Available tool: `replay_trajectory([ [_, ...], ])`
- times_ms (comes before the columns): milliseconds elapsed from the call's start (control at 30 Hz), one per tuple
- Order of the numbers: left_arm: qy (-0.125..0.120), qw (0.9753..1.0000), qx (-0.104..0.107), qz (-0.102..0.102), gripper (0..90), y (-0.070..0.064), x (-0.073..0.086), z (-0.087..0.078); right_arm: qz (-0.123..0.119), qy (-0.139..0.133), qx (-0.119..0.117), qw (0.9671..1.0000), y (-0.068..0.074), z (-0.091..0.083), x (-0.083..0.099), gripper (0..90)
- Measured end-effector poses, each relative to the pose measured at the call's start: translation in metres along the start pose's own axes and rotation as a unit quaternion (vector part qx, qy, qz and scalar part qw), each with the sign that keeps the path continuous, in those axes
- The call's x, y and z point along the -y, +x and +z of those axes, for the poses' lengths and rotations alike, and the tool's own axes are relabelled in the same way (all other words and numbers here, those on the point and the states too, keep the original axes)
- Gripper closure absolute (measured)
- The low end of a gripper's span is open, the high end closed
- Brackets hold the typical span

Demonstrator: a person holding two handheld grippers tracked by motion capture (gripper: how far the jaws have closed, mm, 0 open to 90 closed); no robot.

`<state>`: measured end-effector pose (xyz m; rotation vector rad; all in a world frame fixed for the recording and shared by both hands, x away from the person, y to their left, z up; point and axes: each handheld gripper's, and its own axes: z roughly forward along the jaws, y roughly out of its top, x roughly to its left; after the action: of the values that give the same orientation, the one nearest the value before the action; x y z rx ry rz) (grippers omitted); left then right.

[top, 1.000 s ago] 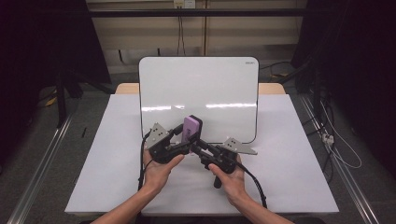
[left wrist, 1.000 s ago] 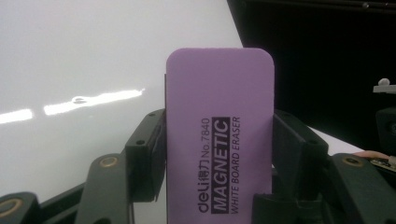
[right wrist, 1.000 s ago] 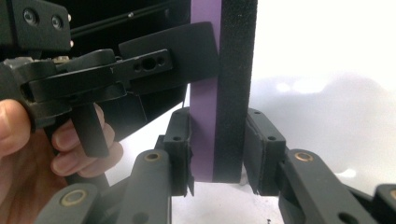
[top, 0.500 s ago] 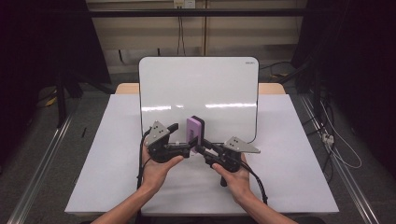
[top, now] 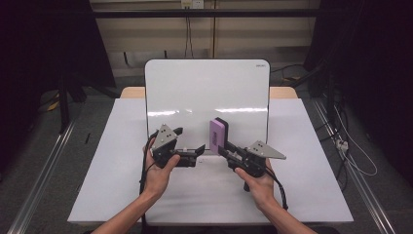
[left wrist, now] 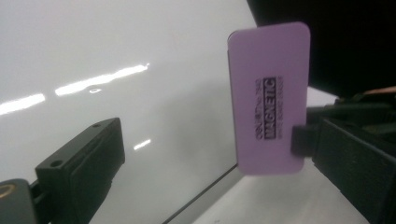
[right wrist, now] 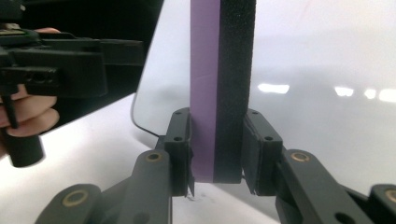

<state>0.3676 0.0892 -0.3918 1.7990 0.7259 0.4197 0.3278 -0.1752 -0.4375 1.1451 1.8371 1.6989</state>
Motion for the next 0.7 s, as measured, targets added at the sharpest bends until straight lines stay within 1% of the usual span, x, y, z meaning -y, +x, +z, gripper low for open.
replay_trajectory([
  [33, 0.006, 1.0, 0.0, 0.003, 2.6, 0.0, 0.001, 0.0, 0.0, 0.002, 0.003, 1.0, -0.001, -0.001, 0.0, 66.4],
  [67, 0.007, 1.0, 0.001, 0.0, 2.8, 0.0, 0.002, 0.0, 0.0, 0.005, 0.006, 1.0, -0.003, -0.002, 0.0, 66.4],
  [100, 0.013, 0.9999, 0.003, 0.001, 3.6, 0.0, 0.003, -0.001, -0.003, 0.008, 0.013, 0.9999, -0.004, -0.003, 0.0, 66.4],
  [167, 0.021, 0.9998, -0.002, 0.006, 4.7, 0.001, 0.005, -0.003, 0.002, 0.009, 0.021, 0.9997, -0.006, -0.005, 0.0, 66.4],
  [233, 0.023, 0.9997, -0.006, 0.009, 4.3, 0.004, 0.007, -0.007, -0.005, 0.011, 0.026, 0.9996, -0.007, -0.007, -0.002, 66.5],
  [267, 0.023, 0.9997, -0.008, 0.009, 4.6, 0.005, 0.009, -0.01, -0.009, 0.01, 0.028, 0.9995, -0.008, -0.009, -0.003, 66.4],
  [367, 0.029, 0.9993, -0.014, 0.016, 6.3, 0.012, 0.012, -0.016, -0.023, 0.012, 0.037, 0.999, -0.01, -0.014, -0.006, 66.5],
  [467, 0.043, 0.9988, -0.022, 0.007, 6.8, 0.018, 0.019, -0.021, -0.037, 0.02, 0.049, 0.9979, -0.014, -0.02, -0.008, 66.6],
  [533, 0.049, 0.9987, -0.014, 0.001, 8.0, 0.023, 0.022, -0.025, -0.045, 0.032, 0.058, 0.9968, -0.017, -0.026, -0.01, 66.6],
  [600, 0.055, 0.9982, -0.024, -0.003, 8.0, 0.025, 0.025, -0.03, -0.046, 0.035, 0.066, 0.9962, -0.02, -0.031, -0.012, 66.6],
  [633, 0.057, 0.9981, -0.026, -0.004, 8.0, 0.027, 0.026, -0.032, -0.051, 0.041, 0.071, 0.9953, -0.022, -0.033, -0.013, 66.6],
  [700, 0.06, 0.998, -0.021, -0.007, 8.1, 0.028, 0.027, -0.037, -0.046, 0.042, 0.078, 0.995, -0.024, -0.037, -0.015, 66.6],
])
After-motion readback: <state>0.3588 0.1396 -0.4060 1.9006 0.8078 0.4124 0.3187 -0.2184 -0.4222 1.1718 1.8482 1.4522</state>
